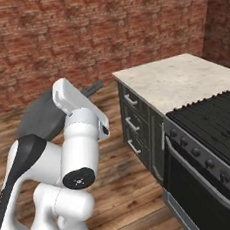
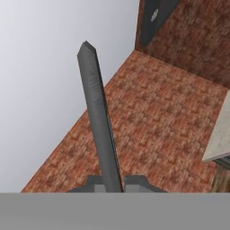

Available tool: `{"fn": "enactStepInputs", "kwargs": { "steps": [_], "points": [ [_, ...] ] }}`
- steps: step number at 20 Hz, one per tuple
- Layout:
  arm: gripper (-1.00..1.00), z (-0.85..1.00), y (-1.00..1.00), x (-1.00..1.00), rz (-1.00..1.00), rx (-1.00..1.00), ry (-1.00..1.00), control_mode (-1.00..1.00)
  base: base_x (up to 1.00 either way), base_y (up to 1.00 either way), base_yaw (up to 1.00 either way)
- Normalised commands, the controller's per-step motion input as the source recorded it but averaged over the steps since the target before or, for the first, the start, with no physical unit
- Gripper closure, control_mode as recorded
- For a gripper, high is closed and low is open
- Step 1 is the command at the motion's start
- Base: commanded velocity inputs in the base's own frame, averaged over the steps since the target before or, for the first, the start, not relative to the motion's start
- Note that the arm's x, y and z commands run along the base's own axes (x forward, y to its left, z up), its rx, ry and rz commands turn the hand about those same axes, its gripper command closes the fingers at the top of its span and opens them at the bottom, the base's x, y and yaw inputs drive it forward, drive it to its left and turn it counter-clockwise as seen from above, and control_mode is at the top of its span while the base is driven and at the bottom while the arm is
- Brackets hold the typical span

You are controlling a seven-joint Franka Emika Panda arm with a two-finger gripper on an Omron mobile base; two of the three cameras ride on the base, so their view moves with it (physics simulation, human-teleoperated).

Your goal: Pick the pan from the cabinet and place it on the stove. Then turn on the stove burner for the pan.

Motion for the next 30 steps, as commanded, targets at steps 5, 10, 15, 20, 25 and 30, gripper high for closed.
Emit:
{"fn": "enactStepInputs", "kwargs": {
  "steps": [5,10,15,20,25,30],
  "points": [
    [1.00,0.00,0.00,0.00,0.00,0.00,0.00,1.00,0.29,0.15,-0.29],
    [1.00,0.00,0.00,0.00,0.00,0.00,0.00,1.00,0.39,0.23,-0.27],
    [1.00,0.00,0.00,0.00,0.00,0.00,0.00,1.00,0.46,0.25,-0.25],
    [1.00,0.00,0.00,0.00,0.00,0.00,0.00,1.00,0.49,0.22,-0.25],
    [1.00,0.00,0.00,0.00,0.00,0.00,0.00,1.00,0.51,0.12,-0.26],
    [1.00,0.00,0.00,0.00,0.00,0.00,0.00,1.00,0.53,0.12,-0.27]
  ]
}}
